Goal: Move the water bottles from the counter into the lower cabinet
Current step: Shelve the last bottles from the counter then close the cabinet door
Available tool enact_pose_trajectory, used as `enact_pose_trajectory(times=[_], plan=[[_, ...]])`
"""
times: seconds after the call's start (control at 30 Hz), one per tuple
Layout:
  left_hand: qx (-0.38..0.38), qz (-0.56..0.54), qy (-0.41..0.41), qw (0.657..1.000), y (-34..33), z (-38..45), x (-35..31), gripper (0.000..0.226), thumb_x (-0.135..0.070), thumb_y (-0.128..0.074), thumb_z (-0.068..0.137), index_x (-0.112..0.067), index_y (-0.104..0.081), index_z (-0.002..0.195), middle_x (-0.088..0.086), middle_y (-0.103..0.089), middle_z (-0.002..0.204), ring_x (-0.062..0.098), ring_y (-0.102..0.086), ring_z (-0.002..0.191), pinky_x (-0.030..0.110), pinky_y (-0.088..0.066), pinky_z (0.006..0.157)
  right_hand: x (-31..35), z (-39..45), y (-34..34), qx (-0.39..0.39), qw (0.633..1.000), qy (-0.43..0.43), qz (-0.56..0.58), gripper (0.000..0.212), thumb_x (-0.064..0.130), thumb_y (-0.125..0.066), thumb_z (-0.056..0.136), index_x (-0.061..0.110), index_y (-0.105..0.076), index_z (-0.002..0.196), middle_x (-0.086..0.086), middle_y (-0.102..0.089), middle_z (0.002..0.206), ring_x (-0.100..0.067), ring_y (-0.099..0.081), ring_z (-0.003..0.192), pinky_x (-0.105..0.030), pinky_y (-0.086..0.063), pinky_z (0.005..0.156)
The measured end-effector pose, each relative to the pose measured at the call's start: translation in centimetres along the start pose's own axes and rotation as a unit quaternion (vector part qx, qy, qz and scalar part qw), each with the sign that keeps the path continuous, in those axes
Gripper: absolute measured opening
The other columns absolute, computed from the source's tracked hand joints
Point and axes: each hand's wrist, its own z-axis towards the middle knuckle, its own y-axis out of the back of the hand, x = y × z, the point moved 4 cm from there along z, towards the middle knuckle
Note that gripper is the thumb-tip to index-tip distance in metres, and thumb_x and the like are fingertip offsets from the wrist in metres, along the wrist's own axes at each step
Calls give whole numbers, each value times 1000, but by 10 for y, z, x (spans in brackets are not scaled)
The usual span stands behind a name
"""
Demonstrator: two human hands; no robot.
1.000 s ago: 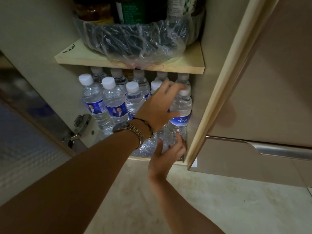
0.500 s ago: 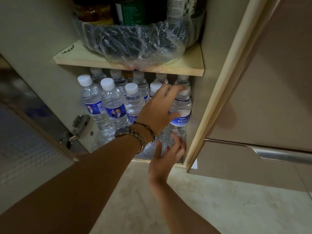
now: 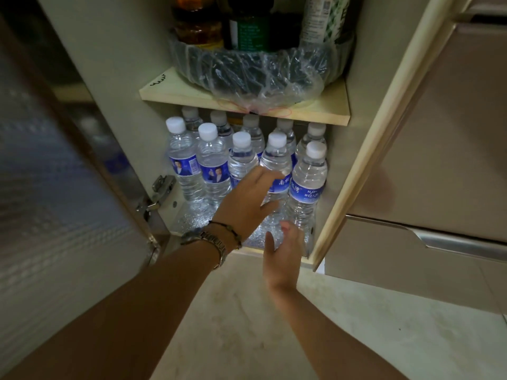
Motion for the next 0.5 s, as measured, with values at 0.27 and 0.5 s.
enact_pose_trajectory(times=[0.27,0.5], plan=[[32,81,138,987,11,-73,74,20,-14,-64,84,-12,-61,104,8,-57,110,26,-55,102,41,-48,84,16,-4,9,162,940,155,-256,27,9,-67,78,11,-61,104,-11,-59,101,-33,-58,99,-42,-48,79],[122,183,218,951,-1,-124,103,28,-15,-50,87,-16,-56,115,6,-52,117,27,-47,109,37,-45,82,21,-4,4,232,843,225,-429,26,14,-64,81,14,-59,107,-8,-57,101,-30,-57,98,-41,-48,79]])
